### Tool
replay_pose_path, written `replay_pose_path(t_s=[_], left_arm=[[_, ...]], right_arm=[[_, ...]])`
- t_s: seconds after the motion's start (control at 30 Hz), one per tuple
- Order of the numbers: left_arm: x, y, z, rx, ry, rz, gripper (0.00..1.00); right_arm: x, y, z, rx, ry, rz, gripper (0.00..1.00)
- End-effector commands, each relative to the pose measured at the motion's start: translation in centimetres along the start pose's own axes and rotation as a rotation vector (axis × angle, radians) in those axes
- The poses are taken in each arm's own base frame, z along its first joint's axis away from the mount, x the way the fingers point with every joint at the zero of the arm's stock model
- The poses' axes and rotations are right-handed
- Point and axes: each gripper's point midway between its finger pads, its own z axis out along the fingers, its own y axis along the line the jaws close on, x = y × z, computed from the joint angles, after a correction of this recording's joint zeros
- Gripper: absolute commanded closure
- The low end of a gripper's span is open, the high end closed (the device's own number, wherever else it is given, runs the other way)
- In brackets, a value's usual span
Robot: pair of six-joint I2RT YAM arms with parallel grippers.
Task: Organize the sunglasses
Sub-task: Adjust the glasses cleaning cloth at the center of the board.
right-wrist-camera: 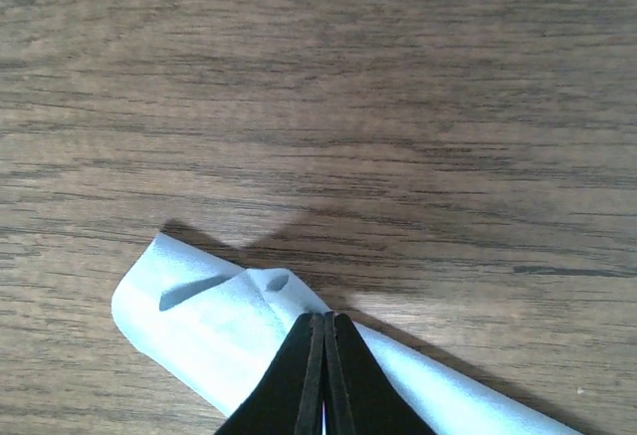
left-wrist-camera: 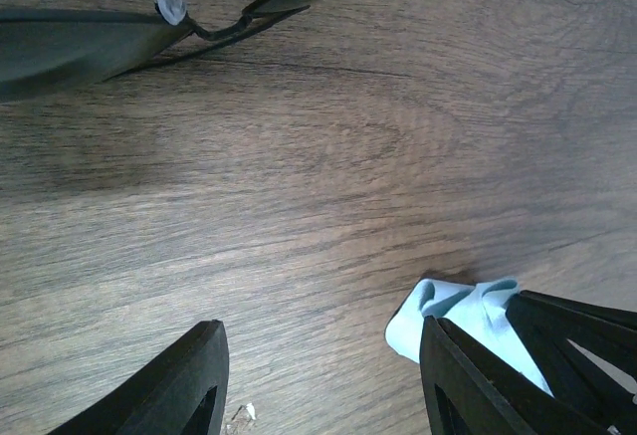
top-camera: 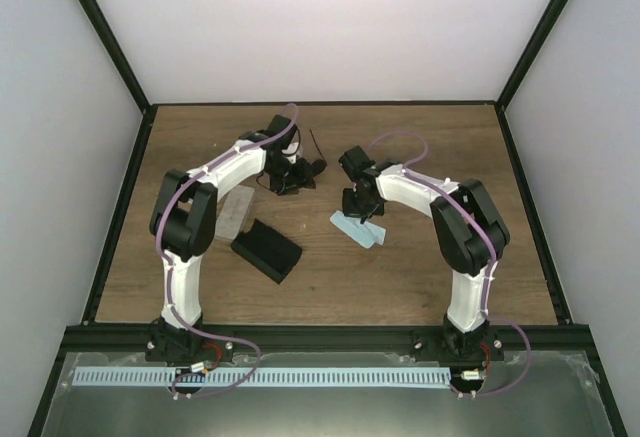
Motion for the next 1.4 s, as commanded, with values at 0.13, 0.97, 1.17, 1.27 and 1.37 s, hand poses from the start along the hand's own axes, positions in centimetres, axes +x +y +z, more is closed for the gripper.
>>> replay_pose_path(t_s=[0.13,0.97,1.17,1.27,1.37], left_arm=[[0.4,0.3,0.5,0.014,0.007,0.003,0.45],[1.3,0.9,0.9,0.016,0.026,0.001,0.45],[1.6,1.0,1.2,0.022,0.035,0.001,0.45],[1.8,1.1,1.4,0.021,0.042,0.002,0.45],[2.0,1.2,1.5,0.021,0.047,0.004,0.45]], right_arm=[[-2.9,1.3,-3.6,-0.032,-0.095,0.004,0.99],[-3.7,2.0,-4.6,-0.028,-0.115,-0.008,0.99],[-2.1,2.5,-3.7,-0.053,-0.072,-0.035,0.99],[-1.6,2.5,-3.1,-0.055,-0.048,-0.039,0.87],[-1.9,2.3,-3.6,-0.039,-0.073,-0.024,0.67]])
